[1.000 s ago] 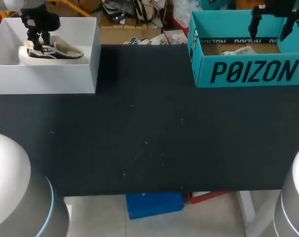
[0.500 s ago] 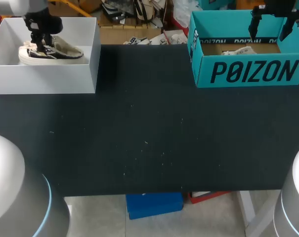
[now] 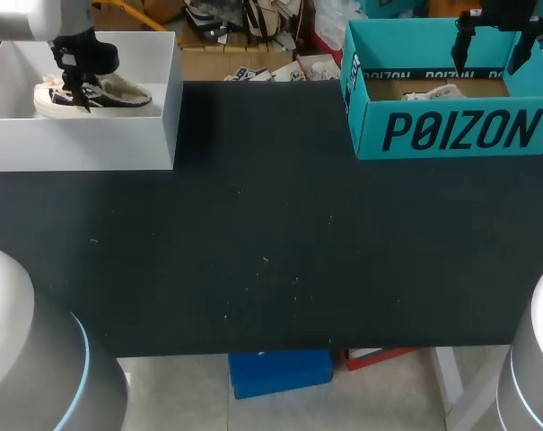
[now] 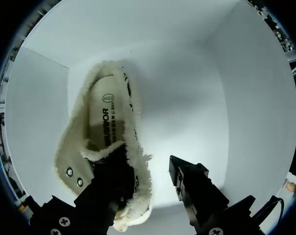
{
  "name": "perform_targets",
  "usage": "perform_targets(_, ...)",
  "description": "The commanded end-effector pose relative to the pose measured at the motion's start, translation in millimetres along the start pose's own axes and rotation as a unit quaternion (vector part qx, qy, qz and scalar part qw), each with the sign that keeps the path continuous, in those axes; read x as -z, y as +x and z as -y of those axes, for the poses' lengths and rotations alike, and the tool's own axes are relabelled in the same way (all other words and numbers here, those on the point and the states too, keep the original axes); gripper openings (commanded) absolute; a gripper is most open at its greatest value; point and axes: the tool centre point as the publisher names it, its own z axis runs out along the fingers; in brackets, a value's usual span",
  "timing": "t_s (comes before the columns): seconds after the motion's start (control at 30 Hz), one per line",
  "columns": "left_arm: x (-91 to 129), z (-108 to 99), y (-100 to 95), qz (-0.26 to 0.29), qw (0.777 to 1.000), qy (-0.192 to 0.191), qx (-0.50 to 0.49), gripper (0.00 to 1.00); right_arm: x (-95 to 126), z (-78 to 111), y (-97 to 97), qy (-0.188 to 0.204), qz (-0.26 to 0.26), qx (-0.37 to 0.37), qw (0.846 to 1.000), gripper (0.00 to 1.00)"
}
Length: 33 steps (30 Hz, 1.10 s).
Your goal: Take the shoe out of the shoebox, open the shoe tongue, remove and reinsert the insole, then place the shoe into the shoebox
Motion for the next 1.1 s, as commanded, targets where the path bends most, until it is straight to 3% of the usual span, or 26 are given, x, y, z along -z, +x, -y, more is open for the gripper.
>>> perform_targets(0.03, -9, 1, -7.0, -0.003, 1.0, -0.001, 0.002, 0.47, 0, 0.2, 0.1, 0.0, 0.0, 0.0, 1.0, 1.0)
perform_targets(0.33, -19, 1, -11.0, -0.005, 1.0, -0.005, 0.01, 0.4, 0, 0.2, 0.1, 0.0, 0.0, 0.0, 1.0, 1.0)
perform_targets(0.4, -22, 1, -11.9, -0.009, 1.0, -0.009, 0.013, 0.32, 0, 0.2, 0.1, 0.0, 0.0, 0.0, 1.0, 1.0)
perform_targets(0.5, -22, 1, -12.6, -0.008, 1.0, -0.009, 0.019, 0.0, 0, 0.2, 0.1, 0.0, 0.0, 0.0, 1.0, 1.0)
perform_targets(0.8, -10, 1, -14.2, 0.0, 1.0, -0.004, 0.019, 0.0, 0, 0.2, 0.1, 0.0, 0.0, 0.0, 1.0, 1.0)
perform_targets(1.1, 16, 0, -12.9, 0.017, 1.0, -0.002, 0.013, 0.0, 0, 0.2, 0.1, 0.0, 0.0, 0.0, 1.0, 1.0)
